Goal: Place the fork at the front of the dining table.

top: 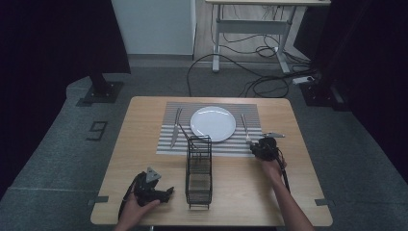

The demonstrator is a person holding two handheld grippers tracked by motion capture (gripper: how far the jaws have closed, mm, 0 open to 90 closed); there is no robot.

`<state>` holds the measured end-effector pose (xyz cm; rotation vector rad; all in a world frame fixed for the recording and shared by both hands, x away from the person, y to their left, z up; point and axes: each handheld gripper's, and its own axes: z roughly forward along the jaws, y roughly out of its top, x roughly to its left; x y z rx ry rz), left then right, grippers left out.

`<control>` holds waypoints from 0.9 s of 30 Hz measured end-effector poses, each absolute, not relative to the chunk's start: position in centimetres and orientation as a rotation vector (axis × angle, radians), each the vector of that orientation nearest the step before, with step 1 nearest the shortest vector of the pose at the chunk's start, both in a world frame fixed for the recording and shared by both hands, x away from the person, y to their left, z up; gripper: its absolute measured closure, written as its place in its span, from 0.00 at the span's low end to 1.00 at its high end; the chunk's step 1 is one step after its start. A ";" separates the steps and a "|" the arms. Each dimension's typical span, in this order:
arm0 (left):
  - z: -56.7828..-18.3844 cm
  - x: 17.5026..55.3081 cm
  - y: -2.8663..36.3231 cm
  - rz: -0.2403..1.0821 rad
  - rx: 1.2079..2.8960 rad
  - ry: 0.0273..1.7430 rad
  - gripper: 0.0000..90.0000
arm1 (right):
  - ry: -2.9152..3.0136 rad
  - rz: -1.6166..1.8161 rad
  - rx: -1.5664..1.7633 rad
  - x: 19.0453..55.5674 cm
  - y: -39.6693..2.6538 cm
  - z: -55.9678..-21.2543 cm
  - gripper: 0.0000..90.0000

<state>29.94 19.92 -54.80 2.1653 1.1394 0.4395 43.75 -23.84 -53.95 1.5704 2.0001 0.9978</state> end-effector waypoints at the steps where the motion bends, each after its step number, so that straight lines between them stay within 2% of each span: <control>1: -54.8 29.9 19.9 0.439 2.165 1.139 0.07 | 1.996 0.998 1.576 43.9 -23.7 -53.9 0.76; 4: -54.8 29.9 19.9 0.439 2.165 1.139 0.07 | 1.994 0.999 1.579 44.0 -23.6 -53.9 0.74; 9: -54.8 29.9 19.9 0.440 2.165 1.139 0.07 | 1.965 1.003 1.588 42.7 -24.2 -53.6 0.61; 22: -54.8 29.9 19.9 0.440 2.164 1.142 0.07 | 1.965 1.221 1.443 33.9 -26.2 -52.2 0.44; 27: -54.8 29.9 19.9 0.440 2.164 1.141 0.07 | 2.008 1.259 1.397 32.2 -26.3 -52.7 0.38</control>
